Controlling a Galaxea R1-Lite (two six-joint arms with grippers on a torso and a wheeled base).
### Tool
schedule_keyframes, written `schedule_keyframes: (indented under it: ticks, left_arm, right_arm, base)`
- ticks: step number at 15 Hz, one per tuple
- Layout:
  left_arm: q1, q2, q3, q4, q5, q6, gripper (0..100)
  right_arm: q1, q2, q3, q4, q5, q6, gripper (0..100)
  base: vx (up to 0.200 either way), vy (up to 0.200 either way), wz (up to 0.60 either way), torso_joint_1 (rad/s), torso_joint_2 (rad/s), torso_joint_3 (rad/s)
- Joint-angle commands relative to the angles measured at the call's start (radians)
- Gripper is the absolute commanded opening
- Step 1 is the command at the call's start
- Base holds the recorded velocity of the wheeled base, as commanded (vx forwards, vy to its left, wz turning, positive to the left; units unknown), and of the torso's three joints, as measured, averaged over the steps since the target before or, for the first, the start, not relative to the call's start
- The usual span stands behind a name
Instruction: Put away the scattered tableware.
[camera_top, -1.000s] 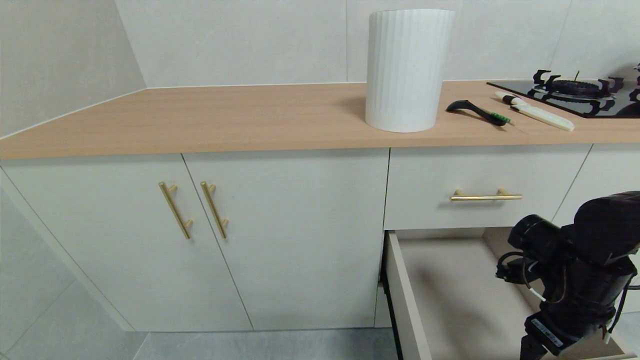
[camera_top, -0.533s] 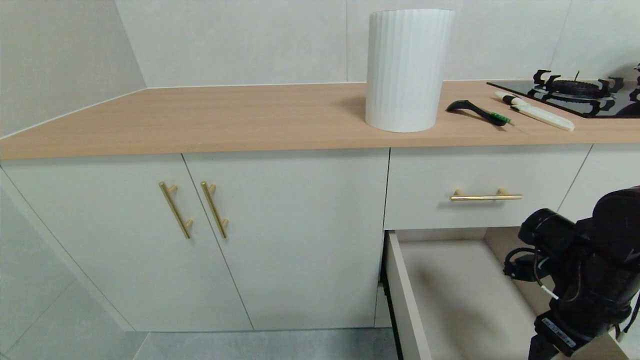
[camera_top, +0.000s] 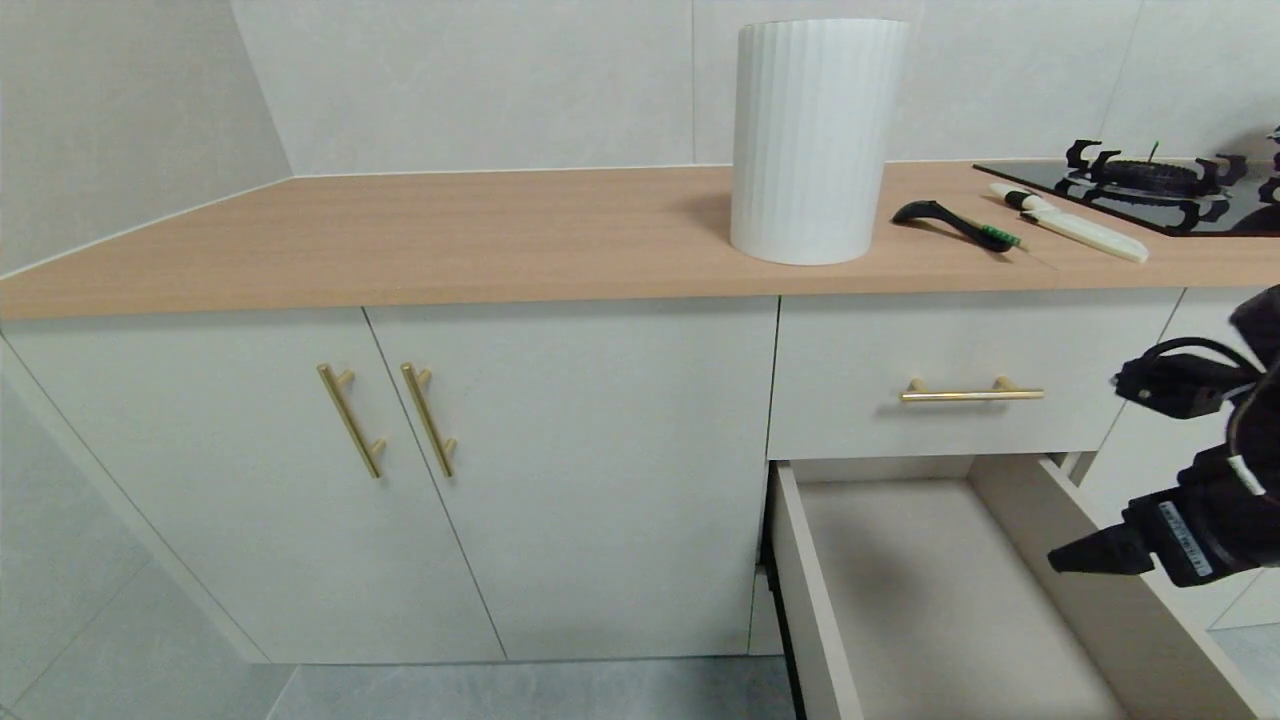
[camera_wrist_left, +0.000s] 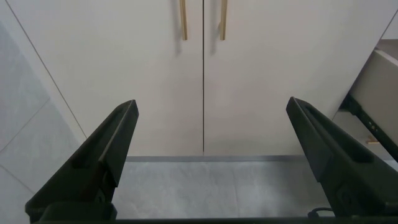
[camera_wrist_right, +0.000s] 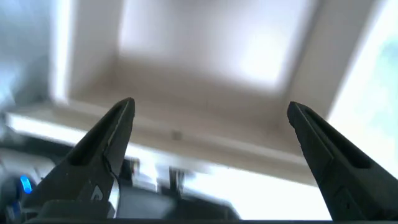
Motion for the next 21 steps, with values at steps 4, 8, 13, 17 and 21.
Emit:
schedule_keyframes:
  ticks: [4, 8, 13, 17, 21]
  left_arm:
    - [0.000, 0.001, 0.000, 0.000, 0.000, 0.000, 100]
    - [0.000, 0.001, 0.000, 0.000, 0.000, 0.000, 100]
    - [0.000, 0.001, 0.000, 0.000, 0.000, 0.000, 100]
    - [0.000, 0.001, 0.000, 0.000, 0.001, 0.000, 100]
    - [0.000, 0.001, 0.000, 0.000, 0.001, 0.000, 100]
  right_arm:
    - [-0.005, -0.223, 0.009, -0.083, 0.006, 0.004, 100]
    - [-0.005, -0.230, 0.072, -0.212, 0.005, 0.004, 100]
    - [-0.005, -0.215, 0.104, -0.291, 0.002, 0.003, 100]
    - [-0.005, -0.200, 0.104, -0.331, 0.003, 0.003, 100]
    - [-0.022, -0.118, 0.098, -0.406, -0.003, 0.001, 100]
  base:
    - [0.000, 0.000, 0.00, 0.000, 0.00, 0.000]
    - [0.000, 0.000, 0.00, 0.007, -0.14, -0.180]
    - [0.000, 0.000, 0.00, 0.082, -0.44, -0.340]
    - [0.000, 0.000, 0.00, 0.135, -0.46, -0.331]
    - [0.000, 0.000, 0.00, 0.164, -0.47, -0.320]
